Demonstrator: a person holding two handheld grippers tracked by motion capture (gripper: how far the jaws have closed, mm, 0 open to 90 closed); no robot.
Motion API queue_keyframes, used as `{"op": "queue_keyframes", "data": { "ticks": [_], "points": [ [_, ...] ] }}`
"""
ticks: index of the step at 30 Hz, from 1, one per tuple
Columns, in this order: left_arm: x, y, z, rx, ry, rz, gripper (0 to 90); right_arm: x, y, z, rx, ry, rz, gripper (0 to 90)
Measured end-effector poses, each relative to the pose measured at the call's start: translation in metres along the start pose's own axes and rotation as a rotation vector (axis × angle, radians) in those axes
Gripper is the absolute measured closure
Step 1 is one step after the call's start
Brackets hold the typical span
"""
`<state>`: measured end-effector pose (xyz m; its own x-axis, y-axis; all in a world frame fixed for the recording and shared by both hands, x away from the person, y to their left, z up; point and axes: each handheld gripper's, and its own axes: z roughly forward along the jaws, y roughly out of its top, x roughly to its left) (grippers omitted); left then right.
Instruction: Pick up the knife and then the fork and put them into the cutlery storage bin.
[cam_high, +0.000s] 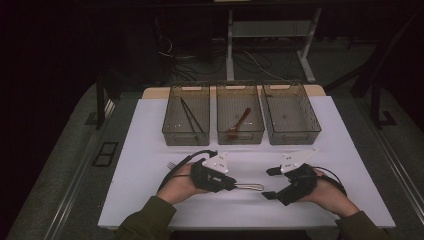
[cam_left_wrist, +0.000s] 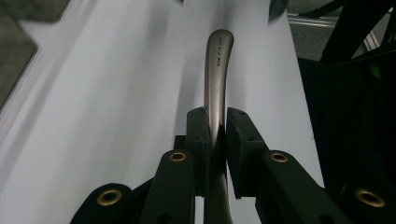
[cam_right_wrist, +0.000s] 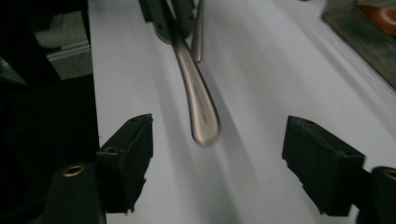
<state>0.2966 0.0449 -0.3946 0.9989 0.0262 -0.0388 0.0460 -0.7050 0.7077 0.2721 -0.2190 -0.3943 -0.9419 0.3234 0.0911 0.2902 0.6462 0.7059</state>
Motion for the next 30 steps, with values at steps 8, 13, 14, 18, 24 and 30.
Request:
{"op": "queue_keyframes", "data": {
  "ticks": [8, 13, 14, 18, 24, 30],
  "points": [
    [0.000, 0.020, 0.017, 0.025, -0.019, 0.088, 79.3, -0.006, 0.018, 0.020, 0.100, 0.072, -0.102, 49.1],
    [-0.002, 0.025, 0.021, 0.034, -0.029, 0.109, 79.2, -0.006, 0.022, 0.035, 0.163, 0.124, -0.129, 59.8],
    [-0.003, 0.026, 0.022, 0.029, -0.030, 0.114, 79.2, -0.006, 0.023, 0.037, 0.169, 0.125, -0.131, 62.4],
    [-0.004, 0.027, 0.022, 0.035, -0.026, 0.121, 79.2, -0.005, 0.026, 0.043, 0.183, 0.154, -0.143, 77.1],
    [-0.004, 0.024, 0.022, 0.037, -0.020, 0.134, 78.5, -0.005, 0.026, 0.042, 0.171, 0.145, -0.144, 78.4],
    [0.000, 0.019, 0.007, -0.027, -0.013, 0.064, 73.3, -0.008, 0.022, 0.040, 0.175, 0.112, -0.135, 78.9]
  ]
}}
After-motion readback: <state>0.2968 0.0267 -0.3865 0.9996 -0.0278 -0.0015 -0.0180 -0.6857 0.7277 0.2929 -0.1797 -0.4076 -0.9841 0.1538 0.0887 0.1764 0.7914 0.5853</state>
